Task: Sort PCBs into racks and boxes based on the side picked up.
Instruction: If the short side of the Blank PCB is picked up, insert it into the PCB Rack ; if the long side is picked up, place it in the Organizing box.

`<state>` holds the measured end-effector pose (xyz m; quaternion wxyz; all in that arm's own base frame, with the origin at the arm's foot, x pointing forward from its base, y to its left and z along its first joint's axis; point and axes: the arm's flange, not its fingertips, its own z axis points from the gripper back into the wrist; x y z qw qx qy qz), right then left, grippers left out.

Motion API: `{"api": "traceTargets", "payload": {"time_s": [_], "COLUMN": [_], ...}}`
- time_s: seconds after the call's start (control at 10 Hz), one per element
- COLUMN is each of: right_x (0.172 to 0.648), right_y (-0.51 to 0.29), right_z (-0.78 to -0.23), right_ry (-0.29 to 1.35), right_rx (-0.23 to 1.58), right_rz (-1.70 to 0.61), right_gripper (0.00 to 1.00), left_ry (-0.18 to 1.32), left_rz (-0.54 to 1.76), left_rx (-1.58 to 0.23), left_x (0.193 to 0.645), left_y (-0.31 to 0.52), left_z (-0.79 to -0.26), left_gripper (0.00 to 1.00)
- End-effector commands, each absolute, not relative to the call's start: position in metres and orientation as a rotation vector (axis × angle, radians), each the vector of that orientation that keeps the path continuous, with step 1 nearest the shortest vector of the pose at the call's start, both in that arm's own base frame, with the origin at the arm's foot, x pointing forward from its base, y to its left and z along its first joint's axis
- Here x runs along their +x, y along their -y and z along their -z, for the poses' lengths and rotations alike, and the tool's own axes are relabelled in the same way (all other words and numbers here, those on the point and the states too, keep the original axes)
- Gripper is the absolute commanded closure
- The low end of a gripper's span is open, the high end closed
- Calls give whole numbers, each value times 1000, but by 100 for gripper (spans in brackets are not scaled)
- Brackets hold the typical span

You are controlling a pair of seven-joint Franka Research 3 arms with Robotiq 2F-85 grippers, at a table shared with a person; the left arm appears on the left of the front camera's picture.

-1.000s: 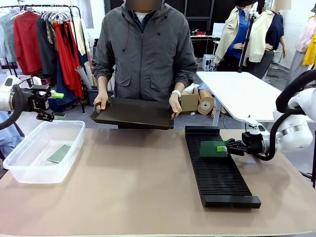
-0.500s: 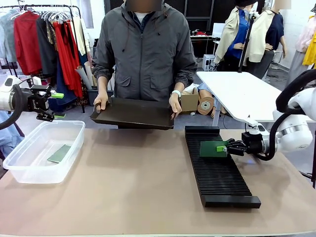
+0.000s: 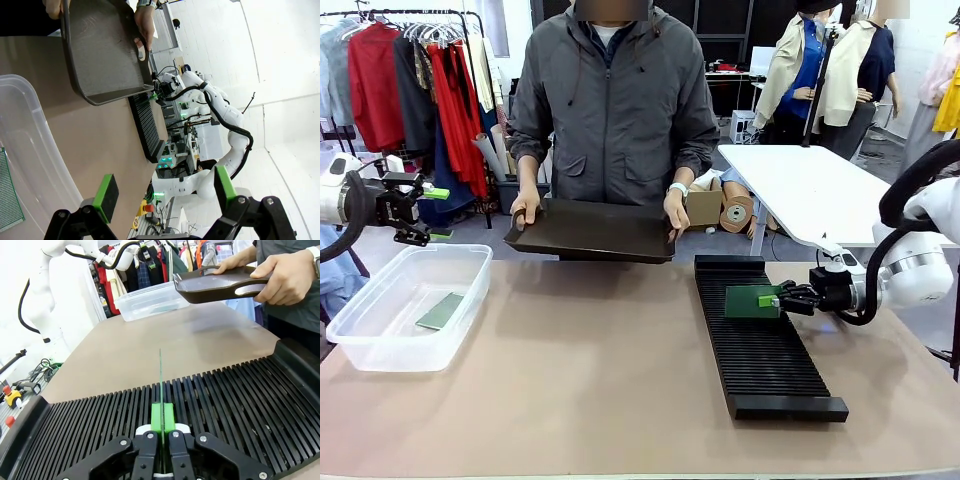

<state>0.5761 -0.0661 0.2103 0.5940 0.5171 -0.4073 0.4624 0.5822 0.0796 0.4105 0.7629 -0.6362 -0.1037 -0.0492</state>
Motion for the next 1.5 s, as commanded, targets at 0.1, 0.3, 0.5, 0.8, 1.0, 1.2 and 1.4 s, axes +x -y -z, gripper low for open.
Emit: {"api": "traceTargets", "payload": {"time_s": [0.1,0.3,0.5,0.8,1.0,1.2,1.4], "right_x": [573,574,574,574,573,577,577], "right_y": [61,63,64,66,67,67,67], "right_z": [-216,-222,-226,-230,-232,-223,-223], "right_ry": [963,982,996,991,967,989,989], "right_rx": [1193,1216,1240,1244,1238,1232,1232], "right_rz": [-1057,-1043,-1031,-1022,-1049,-1057,-1057], "right_gripper": [75,40,5,0,0,0,0], "left_ry": [215,215,215,215,215,215,215], "left_rz": [102,102,102,102,102,102,102], "left_rx": [-1380,-1380,-1380,-1380,-1380,-1380,-1380], "left_x": [580,580,580,580,580,580,580], "left_y": [-79,-79,-79,-79,-79,-79,-79], "left_z": [-413,-413,-413,-413,-413,-413,-413], "left_gripper": [0,0,0,0,0,0,0]}}
